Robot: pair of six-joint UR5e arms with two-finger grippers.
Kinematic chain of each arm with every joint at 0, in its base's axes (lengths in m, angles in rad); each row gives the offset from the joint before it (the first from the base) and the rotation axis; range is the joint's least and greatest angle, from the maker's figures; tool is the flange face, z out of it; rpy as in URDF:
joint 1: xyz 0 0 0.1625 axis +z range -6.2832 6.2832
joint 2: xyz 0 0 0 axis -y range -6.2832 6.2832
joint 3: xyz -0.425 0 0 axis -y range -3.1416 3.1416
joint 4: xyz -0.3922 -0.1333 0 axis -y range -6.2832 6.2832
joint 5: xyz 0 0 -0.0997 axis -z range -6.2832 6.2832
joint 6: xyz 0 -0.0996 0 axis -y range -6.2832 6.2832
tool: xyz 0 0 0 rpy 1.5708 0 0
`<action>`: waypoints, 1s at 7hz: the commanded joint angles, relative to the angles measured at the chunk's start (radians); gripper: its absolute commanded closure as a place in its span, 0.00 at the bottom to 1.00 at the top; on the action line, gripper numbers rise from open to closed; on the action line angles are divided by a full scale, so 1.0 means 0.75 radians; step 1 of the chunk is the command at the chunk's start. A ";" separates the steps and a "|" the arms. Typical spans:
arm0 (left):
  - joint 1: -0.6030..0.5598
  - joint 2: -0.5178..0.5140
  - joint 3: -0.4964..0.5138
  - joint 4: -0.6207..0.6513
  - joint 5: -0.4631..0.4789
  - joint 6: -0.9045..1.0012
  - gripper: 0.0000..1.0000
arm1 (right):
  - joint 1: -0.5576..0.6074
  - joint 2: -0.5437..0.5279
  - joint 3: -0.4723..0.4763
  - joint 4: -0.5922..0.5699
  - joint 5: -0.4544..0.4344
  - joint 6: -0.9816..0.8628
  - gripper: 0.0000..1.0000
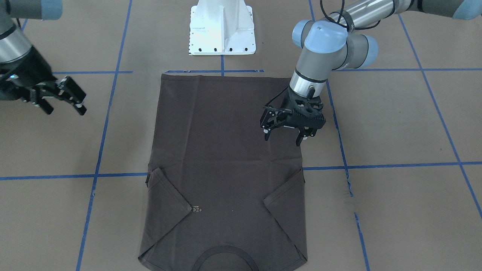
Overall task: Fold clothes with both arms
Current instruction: 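Move both grippers down to the shirt hem nearest the robot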
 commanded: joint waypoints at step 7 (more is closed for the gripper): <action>0.613 0.568 -0.406 -0.004 0.307 -0.681 0.45 | -1.000 -0.154 0.300 0.027 -0.845 0.803 0.00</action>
